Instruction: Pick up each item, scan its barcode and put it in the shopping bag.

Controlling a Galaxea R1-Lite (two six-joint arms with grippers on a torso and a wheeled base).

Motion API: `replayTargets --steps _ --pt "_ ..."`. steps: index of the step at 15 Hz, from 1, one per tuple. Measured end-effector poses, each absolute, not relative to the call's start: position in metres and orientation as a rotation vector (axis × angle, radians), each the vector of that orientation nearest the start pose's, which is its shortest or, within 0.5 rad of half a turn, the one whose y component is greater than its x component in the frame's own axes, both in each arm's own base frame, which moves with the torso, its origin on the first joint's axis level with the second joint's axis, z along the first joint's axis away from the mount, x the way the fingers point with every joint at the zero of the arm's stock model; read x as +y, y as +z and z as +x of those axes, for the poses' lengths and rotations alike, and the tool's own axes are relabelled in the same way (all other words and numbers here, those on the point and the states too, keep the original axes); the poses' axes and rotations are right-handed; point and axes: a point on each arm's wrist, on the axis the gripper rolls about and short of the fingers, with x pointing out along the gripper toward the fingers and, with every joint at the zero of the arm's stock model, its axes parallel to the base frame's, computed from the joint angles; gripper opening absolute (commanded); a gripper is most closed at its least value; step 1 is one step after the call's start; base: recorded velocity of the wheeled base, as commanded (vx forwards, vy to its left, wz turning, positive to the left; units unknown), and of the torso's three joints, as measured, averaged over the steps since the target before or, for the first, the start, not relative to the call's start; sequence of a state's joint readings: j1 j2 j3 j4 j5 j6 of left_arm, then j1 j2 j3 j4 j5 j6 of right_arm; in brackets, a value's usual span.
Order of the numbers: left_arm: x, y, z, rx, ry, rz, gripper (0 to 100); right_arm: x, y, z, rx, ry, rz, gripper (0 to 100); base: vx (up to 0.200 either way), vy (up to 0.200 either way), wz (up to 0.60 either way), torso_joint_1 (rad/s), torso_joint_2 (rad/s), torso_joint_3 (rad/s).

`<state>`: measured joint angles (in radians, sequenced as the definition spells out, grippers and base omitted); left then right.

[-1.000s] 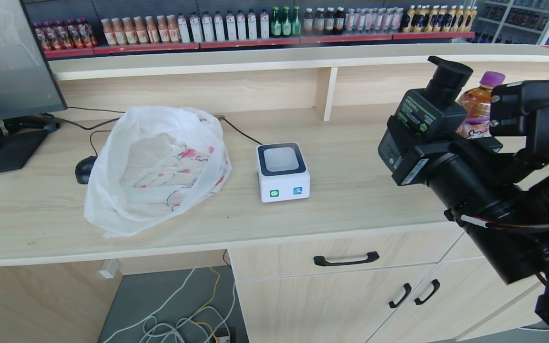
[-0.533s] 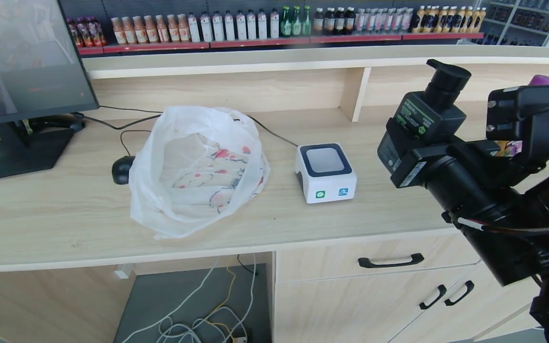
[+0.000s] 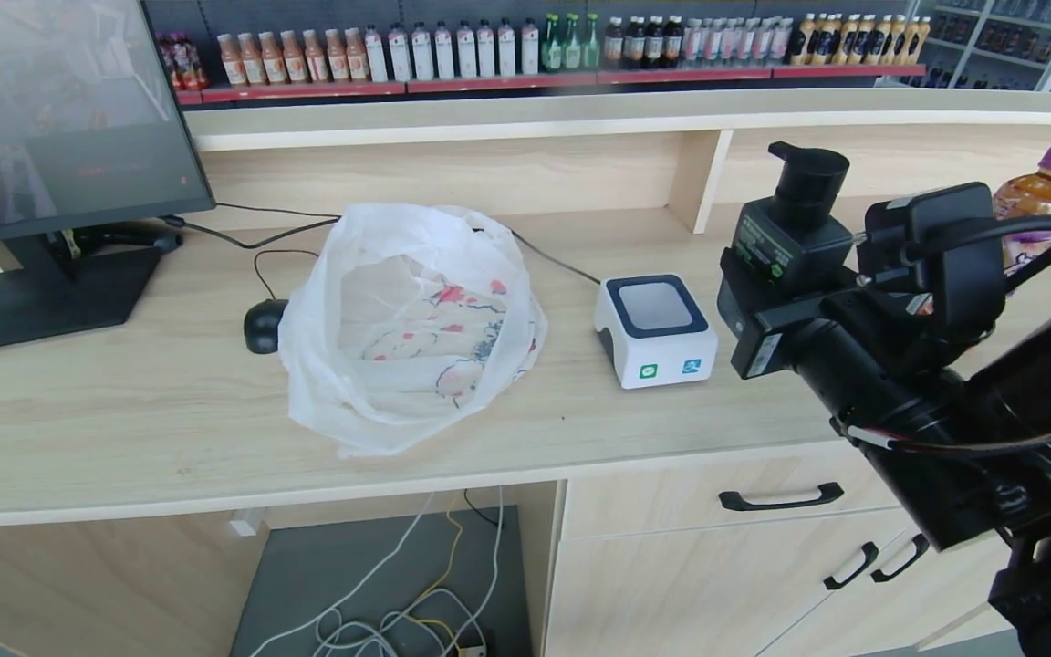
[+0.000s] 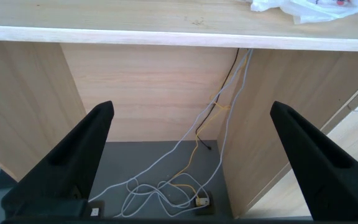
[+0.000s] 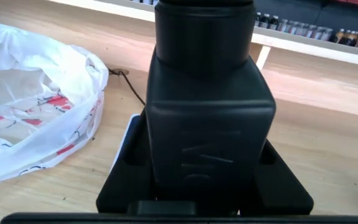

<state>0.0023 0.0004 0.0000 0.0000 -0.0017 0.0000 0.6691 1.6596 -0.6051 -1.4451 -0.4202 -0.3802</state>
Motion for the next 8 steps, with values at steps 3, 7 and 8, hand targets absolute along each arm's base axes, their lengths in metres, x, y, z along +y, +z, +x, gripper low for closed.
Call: replayTargets --steps 3,7,8 --pt "0.000 0.075 -0.023 0.000 0.001 0.000 100 0.165 0.224 0.224 -0.391 0.159 -0.252 0 0.000 0.000 0.00 0.000 0.00 0.000" --pt "0.000 0.075 -0.023 0.000 0.001 0.000 100 0.173 0.234 0.235 -0.443 0.116 -0.377 0 0.000 0.000 0.00 0.000 0.00 0.000" --pt "0.000 0.075 -0.023 0.000 0.001 0.000 100 0.175 0.236 0.239 -0.455 0.113 -0.411 0 0.000 0.000 0.00 0.000 0.00 0.000"
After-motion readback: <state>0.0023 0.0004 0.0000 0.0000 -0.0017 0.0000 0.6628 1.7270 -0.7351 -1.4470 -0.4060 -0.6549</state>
